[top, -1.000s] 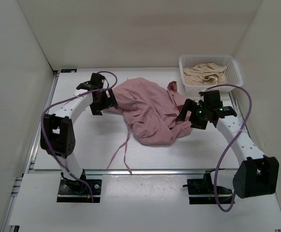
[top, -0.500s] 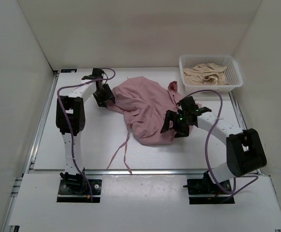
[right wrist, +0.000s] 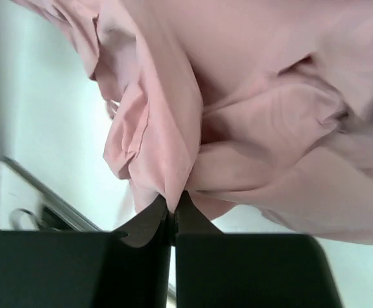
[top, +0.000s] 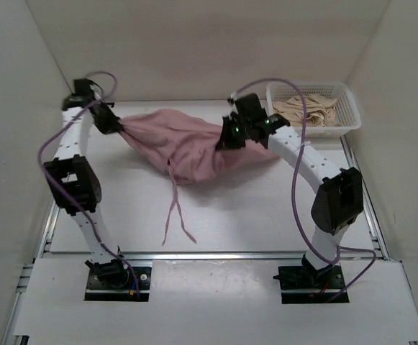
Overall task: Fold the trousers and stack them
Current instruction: Flatten the trousers out
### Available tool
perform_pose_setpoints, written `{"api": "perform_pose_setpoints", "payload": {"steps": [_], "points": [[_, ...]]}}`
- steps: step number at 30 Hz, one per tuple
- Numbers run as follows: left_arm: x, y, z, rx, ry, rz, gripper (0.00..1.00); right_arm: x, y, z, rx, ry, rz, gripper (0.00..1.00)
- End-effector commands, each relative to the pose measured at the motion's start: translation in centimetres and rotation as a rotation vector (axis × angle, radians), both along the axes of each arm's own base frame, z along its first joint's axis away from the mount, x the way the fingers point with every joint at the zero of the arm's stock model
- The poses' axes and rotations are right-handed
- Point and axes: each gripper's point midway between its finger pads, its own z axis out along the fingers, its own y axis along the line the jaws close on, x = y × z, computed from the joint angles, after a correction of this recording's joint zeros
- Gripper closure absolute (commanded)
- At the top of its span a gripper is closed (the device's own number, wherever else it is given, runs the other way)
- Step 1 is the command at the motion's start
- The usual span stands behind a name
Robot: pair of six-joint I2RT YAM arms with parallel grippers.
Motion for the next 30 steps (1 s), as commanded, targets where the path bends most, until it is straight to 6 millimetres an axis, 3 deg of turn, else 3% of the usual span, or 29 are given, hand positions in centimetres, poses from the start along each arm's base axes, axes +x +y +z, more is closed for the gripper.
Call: {"api": "perform_pose_setpoints", "payload": {"steps": [1,2,3,4,5,8,9,10,11,13,14,15,16,17,18,19,20,21,22,24,25,27,28,29,30], "points": [[-4.1,6.5,23.3,0.131,-0.500,0.141,0.90,2.3,3.0,13.0,0.151,-0.306,0.115,1.00],[-5.9,6.4,27.3,0.154,-0.593,0.152,0.90,2.2,3.3,15.4,0.185,-0.342,0.128,1.00],[-6.9,6.2,30.0,0.179,-0.655,0.142,0.90,2.0,3.5,19.9,0.243,-0.436,0.147,1.00],[-8.0,5.9,32.3,0.200,-0.711,0.135,0.90,1.3,3.7,21.7,0.271,-0.469,0.163,1.00],[-9.5,5.3,36.0,0.224,-0.807,0.117,0.90,0.4,3.1,24.0,0.295,-0.513,0.163,1.00],[-12.3,2.7,40.1,0.201,-0.932,0.037,0.90,-0.6,1.2,25.8,0.286,-0.571,0.102,1.00],[-13.1,1.8,40.6,0.192,-0.956,0.013,0.90,-0.4,0.6,25.4,0.267,-0.577,0.073,1.00],[-12.9,1.2,40.6,0.179,-0.960,-0.010,0.90,0.4,-0.9,24.2,0.244,-0.547,0.002,1.00],[-12.6,-0.7,39.4,0.121,-0.935,-0.091,0.90,0.8,-2.1,20.8,0.200,-0.482,-0.047,1.00],[-12.0,-3.3,38.5,0.050,-0.920,-0.163,0.90,2.0,-4.4,16.4,0.186,-0.366,-0.157,1.00],[-11.2,-5.0,38.0,0.025,-0.917,-0.209,0.90,1.6,-5.0,14.4,0.180,-0.317,-0.176,0.94],[-10.7,-8.6,37.0,-0.006,-0.889,-0.279,0.90,0.5,-6.0,8.1,0.114,-0.191,-0.197,0.81],[-9.3,-10.7,35.3,-0.027,-0.843,-0.320,0.90,-0.3,-6.3,5.8,0.095,-0.145,-0.206,0.65],[-9.6,-15.2,34.2,-0.052,-0.821,-0.422,0.90,-1.2,-6.8,3.2,0.065,-0.083,-0.214,0.34],[-9.4,-17.6,32.9,-0.062,-0.794,-0.478,0.90,-2.1,-7.5,1.5,0.038,-0.050,-0.231,0.21],[-7.9,-20.3,29.9,-0.076,-0.720,-0.526,0.72,-4.1,-8.8,-2.1,-0.023,0.028,-0.251,0.15],[-7.2,-23.6,26.2,-0.052,-0.623,-0.585,0.01,-5.8,-10.6,-3.9,-0.078,0.049,-0.296,0.06],[-7.2,-23.6,26.1,-0.051,-0.622,-0.586,0.00,-5.8,-11.1,-3.0,-0.082,0.016,-0.316,0.04],[-6.5,-24.4,23.0,0.016,-0.521,-0.580,0.00,-7.1,-12.2,-3.0,-0.086,0.003,-0.338,0.03],[-6.5,-24.0,21.7,0.042,-0.460,-0.569,0.00,-8.1,-13.3,-2.2,-0.096,-0.027,-0.338,0.03],[-6.3,-23.2,21.5,0.047,-0.448,-0.554,0.00,-8.4,-14.4,-1.5,-0.120,-0.067,-0.360,0.03],[-6.7,-21.6,23.6,0.040,-0.512,-0.524,0.00,-9.0,-15.6,-0.6,-0.169,-0.102,-0.349,0.05],[-7.3,-19.7,24.6,0.039,-0.547,-0.490,0.04,-8.8,-15.8,0.4,-0.171,-0.133,-0.346,0.10],[-7.7,-18.6,24.7,0.044,-0.554,-0.469,0.12,-8.6,-15.8,1.2,-0.166,-0.158,-0.337,0.14],[-8.1,-17.3,24.6,0.059,-0.554,-0.440,0.42,-8.6,-15.9,1.6,-0.171,-0.167,-0.327,0.24]]}}
